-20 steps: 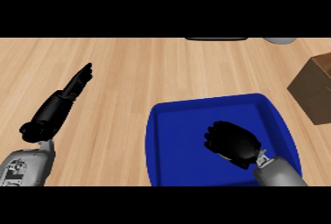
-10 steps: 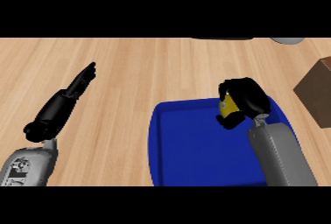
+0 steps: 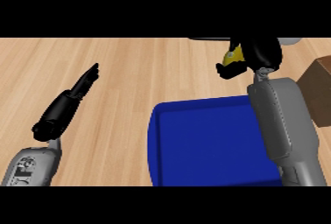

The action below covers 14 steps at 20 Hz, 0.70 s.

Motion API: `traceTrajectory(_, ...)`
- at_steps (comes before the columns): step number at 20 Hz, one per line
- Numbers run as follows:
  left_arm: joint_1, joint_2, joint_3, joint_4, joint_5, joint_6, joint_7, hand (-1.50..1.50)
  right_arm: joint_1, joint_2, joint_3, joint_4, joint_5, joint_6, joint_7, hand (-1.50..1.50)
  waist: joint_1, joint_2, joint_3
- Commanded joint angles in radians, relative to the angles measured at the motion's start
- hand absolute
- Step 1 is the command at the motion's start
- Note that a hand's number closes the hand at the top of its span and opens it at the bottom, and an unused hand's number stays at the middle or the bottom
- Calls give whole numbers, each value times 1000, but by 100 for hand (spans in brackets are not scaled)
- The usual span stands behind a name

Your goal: Pick the lemon from the tray and place it in the cardboard box

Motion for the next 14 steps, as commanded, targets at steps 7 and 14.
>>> traceTrajectory(7,31,21,21,-41,27,-33,19,0,-97,-94,-222,-20,-21,-144,264,150,-8,-5,0)
traceTrajectory(14,2,12,30,-62,13,-12,53,0,-116,-297,-359,98,-115,-162,207,150,-11,-3,1)
